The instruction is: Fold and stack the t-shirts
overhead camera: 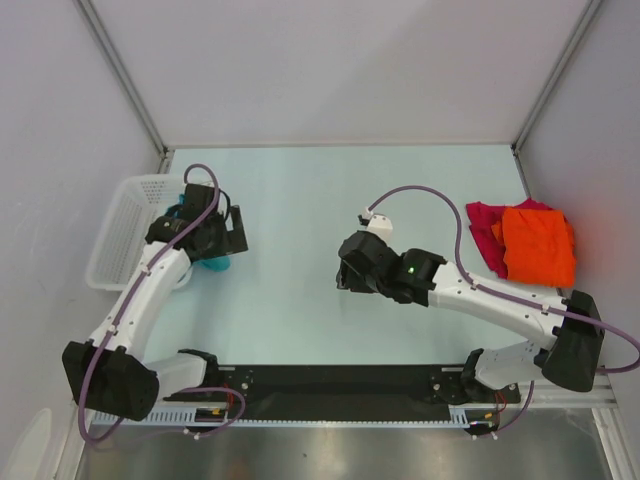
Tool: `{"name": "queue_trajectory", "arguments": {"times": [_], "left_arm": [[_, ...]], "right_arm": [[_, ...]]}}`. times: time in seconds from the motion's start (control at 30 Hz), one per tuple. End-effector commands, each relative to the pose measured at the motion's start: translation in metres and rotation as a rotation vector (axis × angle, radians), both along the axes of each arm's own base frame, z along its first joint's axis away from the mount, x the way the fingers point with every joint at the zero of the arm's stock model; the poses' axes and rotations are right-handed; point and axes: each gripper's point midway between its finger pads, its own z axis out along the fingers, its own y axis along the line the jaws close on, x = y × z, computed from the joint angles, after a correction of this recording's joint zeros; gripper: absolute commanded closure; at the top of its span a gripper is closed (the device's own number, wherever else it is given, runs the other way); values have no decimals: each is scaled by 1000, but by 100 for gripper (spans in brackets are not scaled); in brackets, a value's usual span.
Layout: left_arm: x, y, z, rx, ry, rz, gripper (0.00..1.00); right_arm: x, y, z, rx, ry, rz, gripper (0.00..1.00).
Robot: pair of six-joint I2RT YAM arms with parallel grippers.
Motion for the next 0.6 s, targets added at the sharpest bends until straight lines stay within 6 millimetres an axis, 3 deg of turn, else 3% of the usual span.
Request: {"name": "queue_trajectory", "arguments": {"times": [0.0,0.13,0.17,0.57], "left_arm": [[2,27,23,72,-67,121,0],[-8,88,14,92,-26,335,0],[-10,95,13,97,-17,357,0],[-9,88,-31,-5,90,416,1]], "right_arm": [[6,-5,11,23,-31,-32,50],[5,-7,10,9,-22,-25,50],[5,-8,8,2,-21,-25,50],[4,-28,16,-21,-45,-25,49]]}}
